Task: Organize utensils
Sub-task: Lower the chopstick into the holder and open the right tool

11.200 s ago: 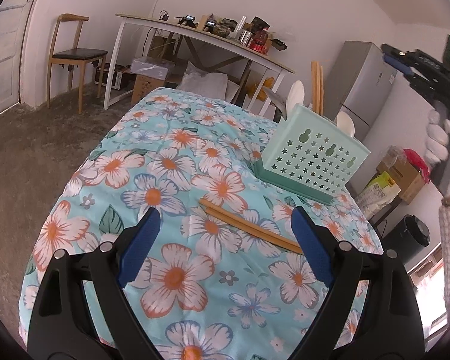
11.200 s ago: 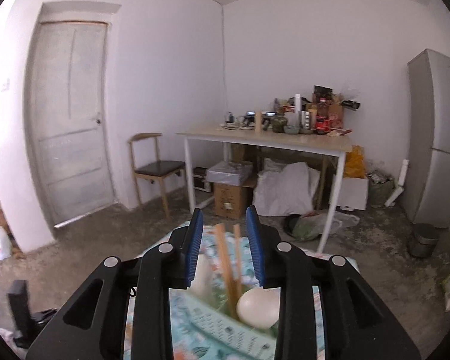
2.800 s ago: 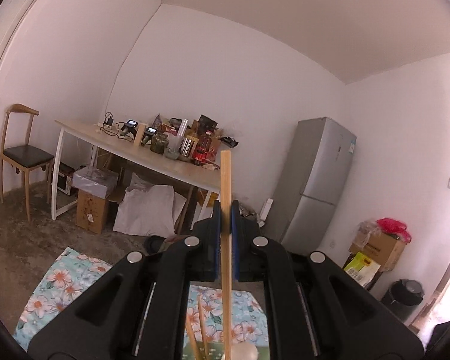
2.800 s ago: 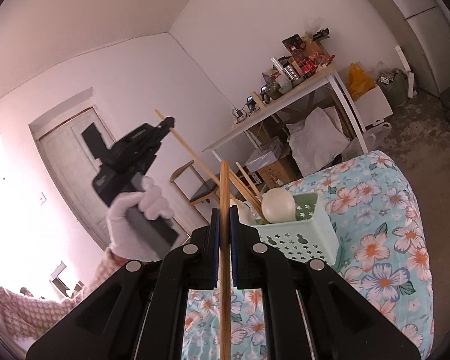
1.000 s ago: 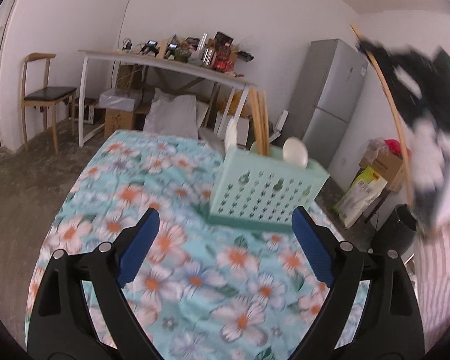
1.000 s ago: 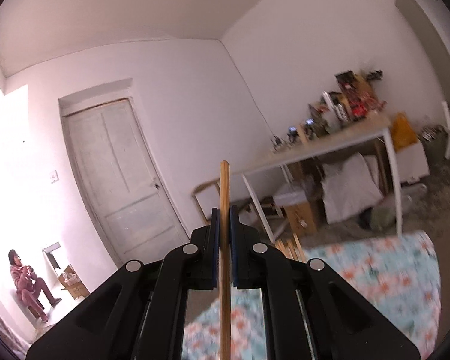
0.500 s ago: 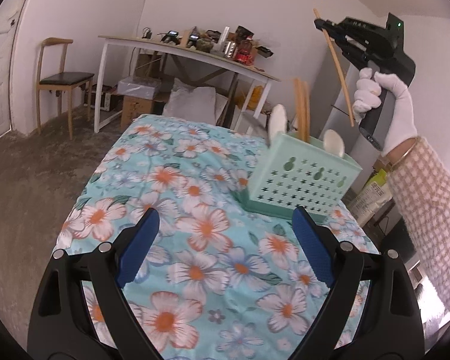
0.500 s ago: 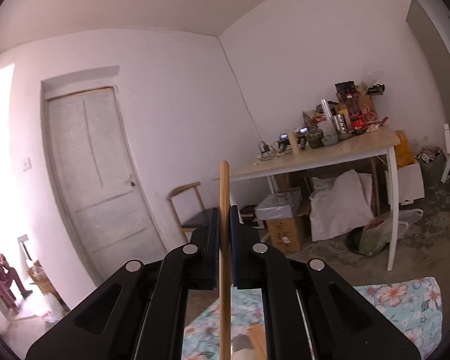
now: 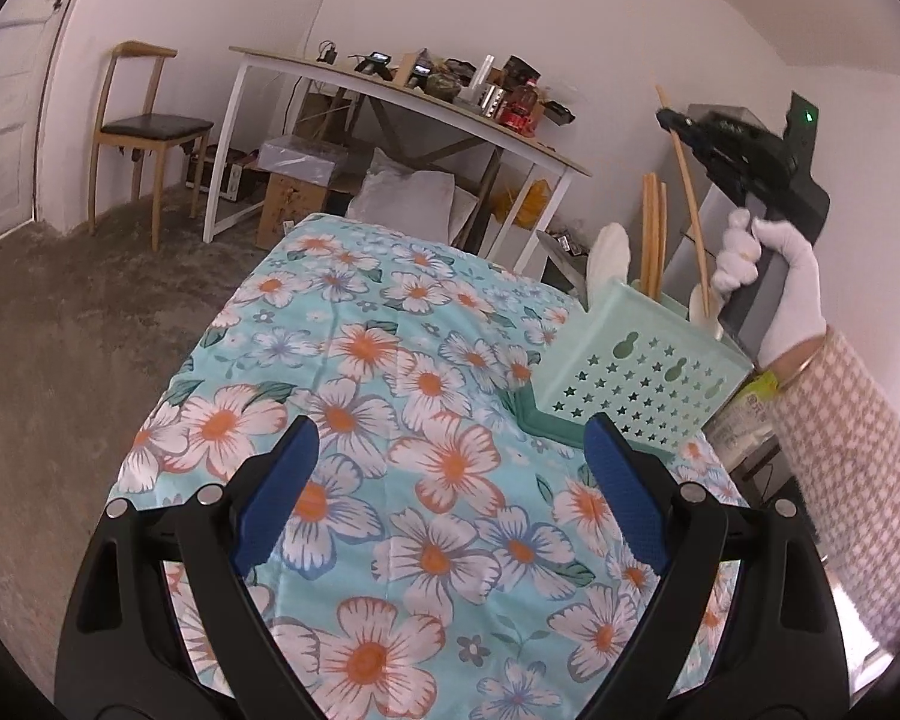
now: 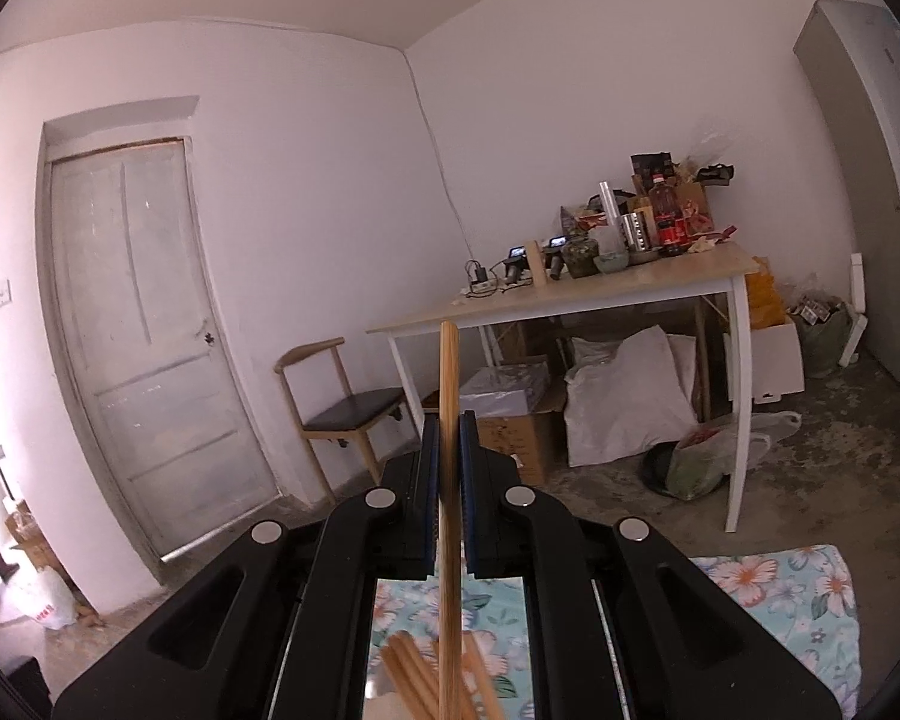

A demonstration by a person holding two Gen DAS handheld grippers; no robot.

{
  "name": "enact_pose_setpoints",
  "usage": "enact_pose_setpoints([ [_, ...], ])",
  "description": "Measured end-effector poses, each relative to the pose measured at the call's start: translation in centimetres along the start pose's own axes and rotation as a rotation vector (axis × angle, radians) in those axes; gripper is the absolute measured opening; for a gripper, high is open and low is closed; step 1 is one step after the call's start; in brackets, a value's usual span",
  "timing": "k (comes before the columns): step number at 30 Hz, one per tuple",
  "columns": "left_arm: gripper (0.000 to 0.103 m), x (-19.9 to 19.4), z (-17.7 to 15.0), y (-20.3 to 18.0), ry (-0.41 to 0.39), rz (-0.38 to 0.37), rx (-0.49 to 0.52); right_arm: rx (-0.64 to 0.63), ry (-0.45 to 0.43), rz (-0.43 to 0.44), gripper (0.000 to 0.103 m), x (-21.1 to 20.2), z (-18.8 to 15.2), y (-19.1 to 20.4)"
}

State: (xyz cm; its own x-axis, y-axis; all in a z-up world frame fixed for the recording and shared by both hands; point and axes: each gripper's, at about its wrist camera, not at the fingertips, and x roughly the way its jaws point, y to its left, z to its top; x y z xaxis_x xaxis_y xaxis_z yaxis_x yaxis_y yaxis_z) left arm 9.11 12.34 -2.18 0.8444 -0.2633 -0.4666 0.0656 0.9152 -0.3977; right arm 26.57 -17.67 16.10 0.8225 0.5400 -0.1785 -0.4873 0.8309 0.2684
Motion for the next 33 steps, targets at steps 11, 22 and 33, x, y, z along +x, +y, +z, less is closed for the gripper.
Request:
enact_pose_setpoints([
  [11,0.086,-0.1,-0.1,0.3,-0.006,-0.004,-0.004,-0.026,0.007,-0.041,0.008,0.3,-0.6,0.0],
  [22,0.086,-0.2,0.0,0.3,-0.007,-0.007,-0.003,-0.201,0.029,-0.079,0.007,-1.1,-0.9,3.2],
  [33,0.086,-1.3,0.0,-0.8,-0.033,-0.02,0.019,-0.315,0.076,-0.113,0.007,-6.7,-2.4,6.1],
])
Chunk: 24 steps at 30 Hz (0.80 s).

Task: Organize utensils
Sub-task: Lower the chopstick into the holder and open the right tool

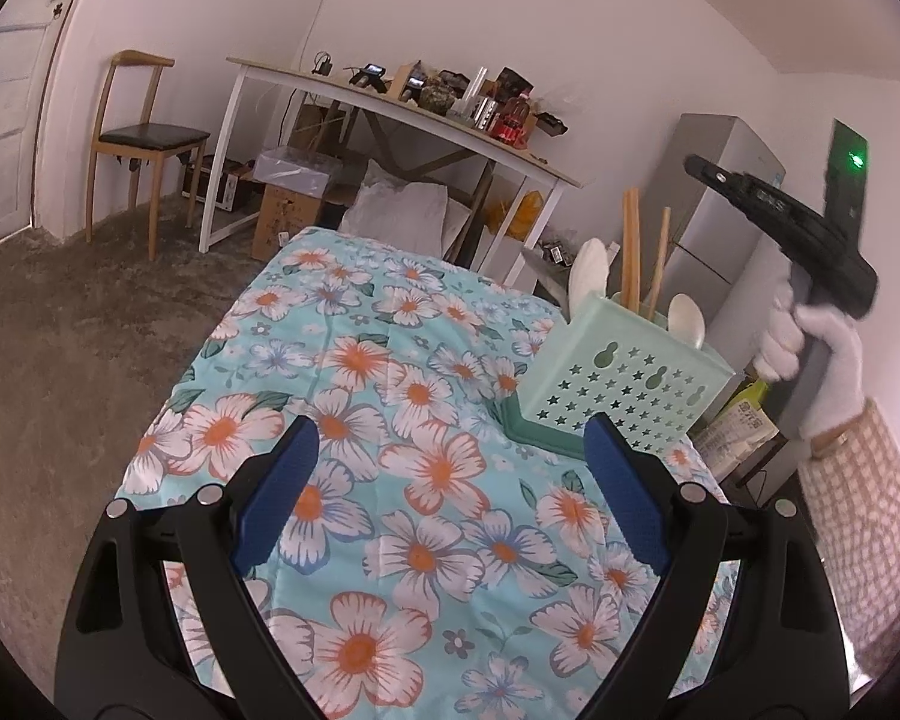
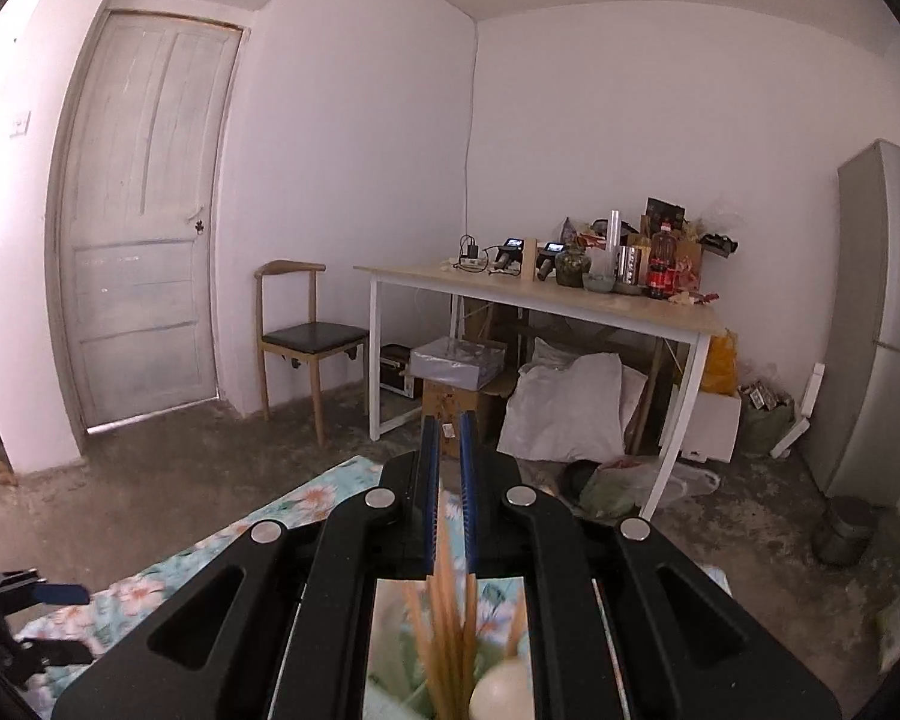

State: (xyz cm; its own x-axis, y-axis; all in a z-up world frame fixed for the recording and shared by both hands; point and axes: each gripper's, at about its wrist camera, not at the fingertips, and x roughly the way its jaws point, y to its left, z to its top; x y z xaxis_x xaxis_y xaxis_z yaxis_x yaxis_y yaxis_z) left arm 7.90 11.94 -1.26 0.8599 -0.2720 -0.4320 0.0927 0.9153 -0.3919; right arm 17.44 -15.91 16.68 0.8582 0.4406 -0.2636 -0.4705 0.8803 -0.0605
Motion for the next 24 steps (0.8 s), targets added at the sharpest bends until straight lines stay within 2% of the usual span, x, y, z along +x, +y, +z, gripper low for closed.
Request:
enact_pose_setpoints([
  [6,0.086,-1.2,0.0,-1.1,-0.018,0.018,0.02,0.112,0.023,0.005,0.011,-5.6,-2.2,0.4],
  [7,0.086,-1.4,0.0,-1.5,-0.024,0.028,0.029,0.13,0.03,0.005,0.02,-6.3,-2.7,0.5],
  [8,0.087,-1.6,0.1,-1.6,-0.029,0.036,0.036,0.158,0.039,0.005,0.034,-7.3,-3.5,0.6],
  [10,0.091,-2.0,0.2,-2.3,-0.042,0.067,0.055,0.196,0.068,-0.002,0.05,-8.7,-5.0,0.8],
  [13,0.095,-2.6,0.4,-3.4,-0.06,0.123,0.084,0.206,0.143,-0.077,0.066,-10.9,-7.6,1.8],
  [18,0.095,-2.3,0.9,-5.9,-0.004,0.186,0.156,0.216,0.247,-0.185,0.079,-12.9,-10.3,2.9],
  [21,0.095,-1.4,0.9,-7.7,0.048,0.242,0.214,0.252,0.27,-0.226,0.084,-13.8,-11.1,3.0],
  [24,0.095,-0.7,0.8,-9.0,0.08,0.291,0.218,0.262,0.278,-0.284,0.088,-14.7,-11.6,3.1],
])
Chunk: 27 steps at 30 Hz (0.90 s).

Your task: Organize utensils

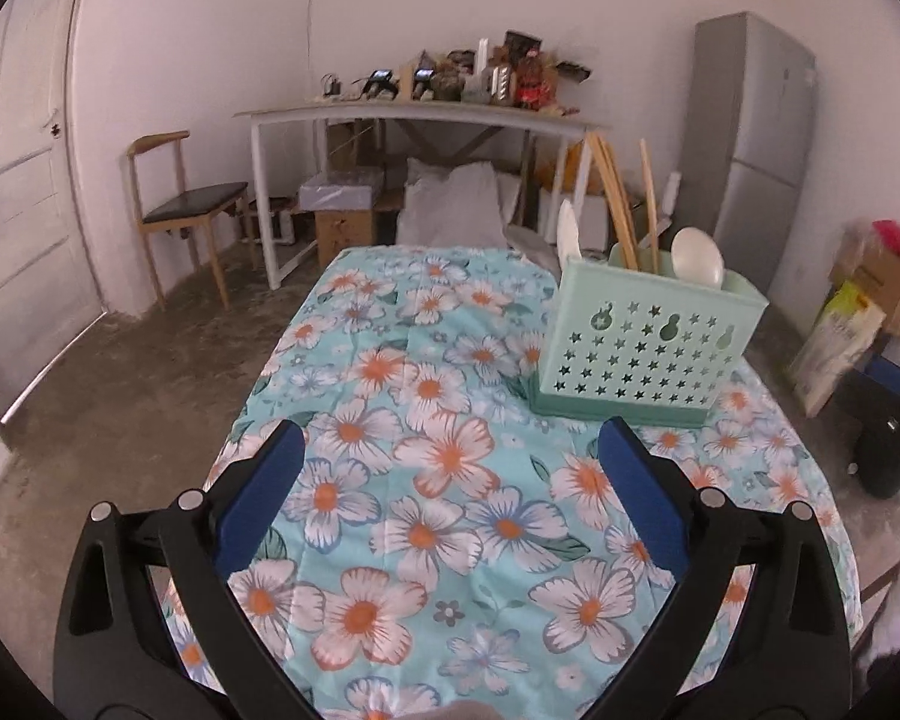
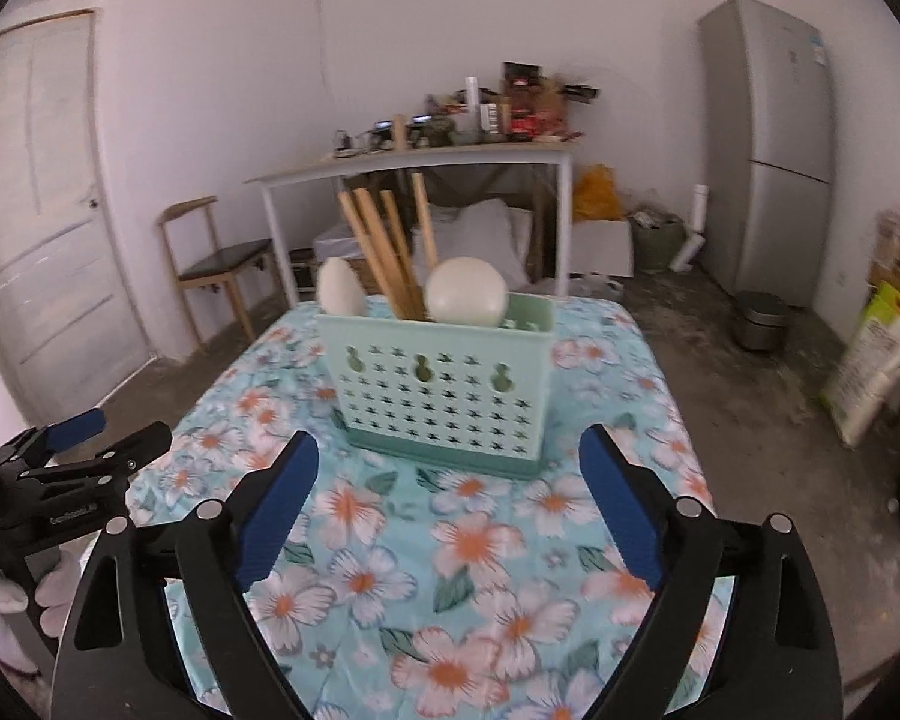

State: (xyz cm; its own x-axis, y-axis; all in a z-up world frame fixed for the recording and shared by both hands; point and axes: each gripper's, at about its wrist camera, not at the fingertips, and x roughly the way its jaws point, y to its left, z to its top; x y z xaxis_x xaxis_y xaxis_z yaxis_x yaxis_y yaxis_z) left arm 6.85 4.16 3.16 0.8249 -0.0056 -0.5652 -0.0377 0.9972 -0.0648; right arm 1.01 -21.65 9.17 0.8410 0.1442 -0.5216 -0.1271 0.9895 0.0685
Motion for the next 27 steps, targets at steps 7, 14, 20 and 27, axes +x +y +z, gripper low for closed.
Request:
enact_pose_setpoints([
  [7,0.095,-0.1,0.3,-1.5,0.021,0.084,0.001,0.019,0.032,-0.104,0.091,-0.2,-0.9,-0.9],
  [14,0.095,0.1,0.3,-2.7,0.036,0.116,0.021,0.049,0.052,-0.132,0.091,0.1,-1.3,-2.0],
  [20,0.095,0.6,0.3,-3.8,0.055,0.098,0.045,0.045,0.052,-0.169,0.091,0.4,-1.5,-2.9],
  [27,0.095,1.4,0.3,-5.4,0.087,0.036,0.046,0.063,0.074,-0.202,0.091,0.7,-2.0,-4.3],
])
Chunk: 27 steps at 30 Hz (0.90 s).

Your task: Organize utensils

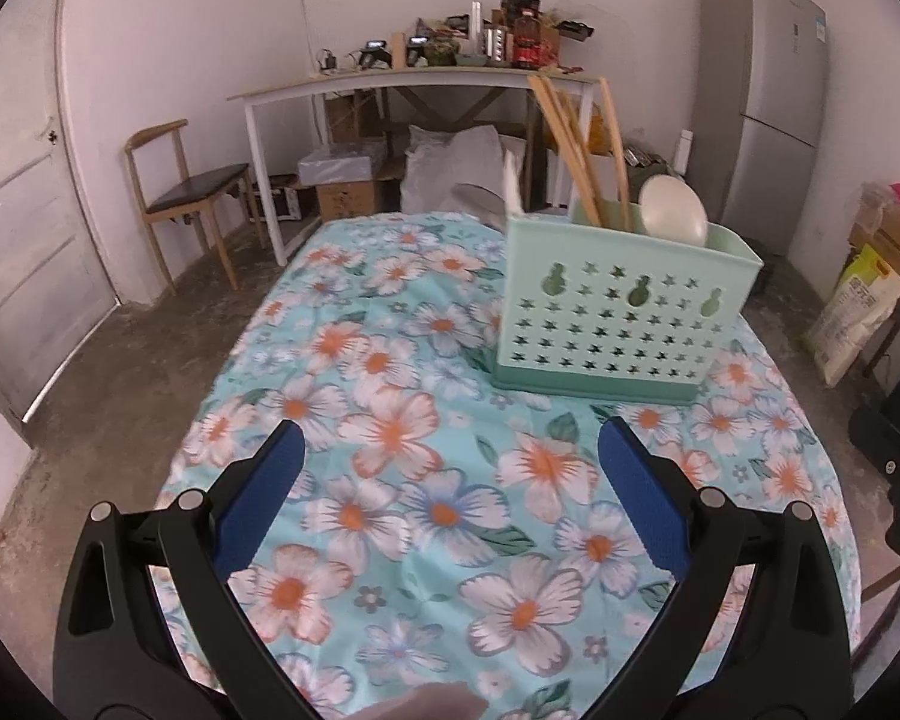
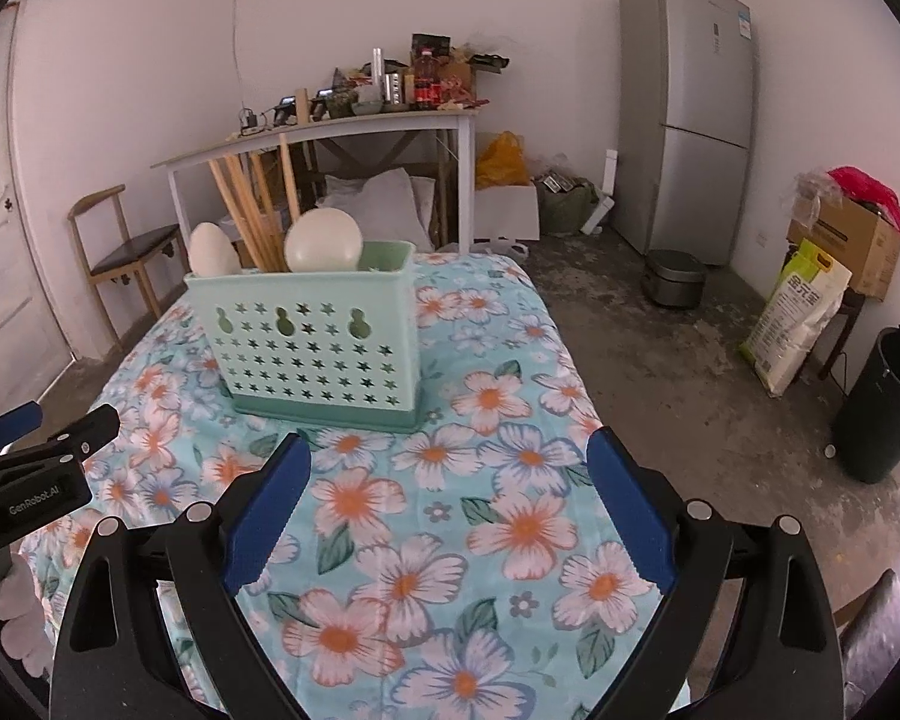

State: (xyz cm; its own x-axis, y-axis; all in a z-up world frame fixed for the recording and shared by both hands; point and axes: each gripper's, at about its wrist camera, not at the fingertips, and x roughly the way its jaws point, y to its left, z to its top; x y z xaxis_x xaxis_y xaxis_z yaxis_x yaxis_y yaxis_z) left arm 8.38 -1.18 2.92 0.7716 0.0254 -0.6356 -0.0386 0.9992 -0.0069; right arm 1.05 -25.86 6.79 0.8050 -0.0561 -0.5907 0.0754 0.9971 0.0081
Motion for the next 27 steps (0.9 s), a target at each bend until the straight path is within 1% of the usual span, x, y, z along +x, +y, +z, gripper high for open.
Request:
enact_pose_setpoints([
  [3,0.095,0.3,-0.2,-0.7,0.011,-0.01,0.013,0.01,0.005,-0.007,0.091,0.0,-0.2,-0.5],
  [6,0.095,0.2,-0.3,-0.9,0.008,-0.003,0.023,0.017,0.005,-0.01,0.091,0.2,-0.3,-0.7],
  [17,0.095,-0.9,0.1,-0.1,-0.036,0.07,0.029,0.03,-0.01,-0.014,0.091,-0.2,-0.3,-0.8],
  [27,0.095,-1.7,-0.1,1.5,-0.046,0.137,0.021,0.057,-0.022,-0.018,0.091,-0.5,-0.2,-1.1],
])
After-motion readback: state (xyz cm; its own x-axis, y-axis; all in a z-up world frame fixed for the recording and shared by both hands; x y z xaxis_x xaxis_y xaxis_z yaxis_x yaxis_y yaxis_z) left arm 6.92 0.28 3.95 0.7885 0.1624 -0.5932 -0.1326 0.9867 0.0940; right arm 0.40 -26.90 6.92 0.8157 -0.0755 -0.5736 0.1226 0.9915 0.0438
